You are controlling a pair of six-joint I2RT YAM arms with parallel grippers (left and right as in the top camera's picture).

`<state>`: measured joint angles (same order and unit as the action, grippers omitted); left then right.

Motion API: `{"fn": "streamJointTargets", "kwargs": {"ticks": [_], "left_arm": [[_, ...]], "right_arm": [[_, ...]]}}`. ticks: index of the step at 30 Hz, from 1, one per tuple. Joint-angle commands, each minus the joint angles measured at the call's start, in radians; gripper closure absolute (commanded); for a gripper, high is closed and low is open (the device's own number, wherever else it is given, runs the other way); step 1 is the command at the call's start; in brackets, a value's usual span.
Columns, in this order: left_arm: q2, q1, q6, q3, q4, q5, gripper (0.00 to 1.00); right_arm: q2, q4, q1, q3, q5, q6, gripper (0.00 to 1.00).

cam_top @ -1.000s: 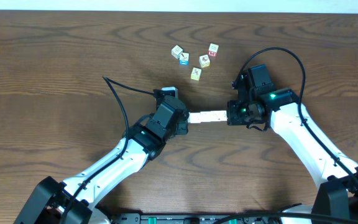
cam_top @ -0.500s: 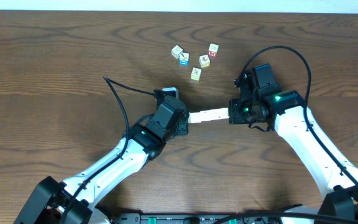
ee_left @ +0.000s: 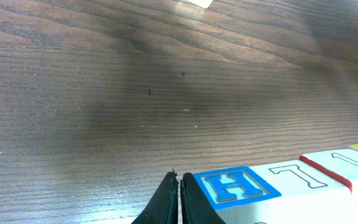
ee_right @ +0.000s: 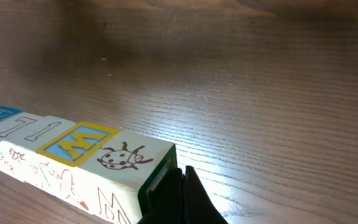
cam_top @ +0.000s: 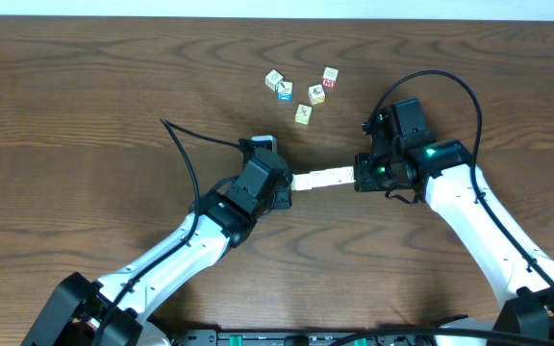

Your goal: Lift 5 blocks

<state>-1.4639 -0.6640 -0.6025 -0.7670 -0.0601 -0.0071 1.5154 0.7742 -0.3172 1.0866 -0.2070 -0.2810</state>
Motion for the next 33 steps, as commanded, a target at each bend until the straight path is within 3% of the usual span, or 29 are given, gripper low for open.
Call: {"fn": "streamJointTargets", "kwargs": {"ticks": [1,33], "left_arm": [[0.03,-0.085,-0.009,-0.094,0.076,0.284,0.93],[0.03,-0.085,0.0,-0.095,0.076,0.285,0.93]], "right_arm": [[-0.012,-0.026,-0.077,0.017,-0.471,-0.002,0.99],[-0.012,0.023,-0.099,0.017,-0.448,0.095,0.99]]}}
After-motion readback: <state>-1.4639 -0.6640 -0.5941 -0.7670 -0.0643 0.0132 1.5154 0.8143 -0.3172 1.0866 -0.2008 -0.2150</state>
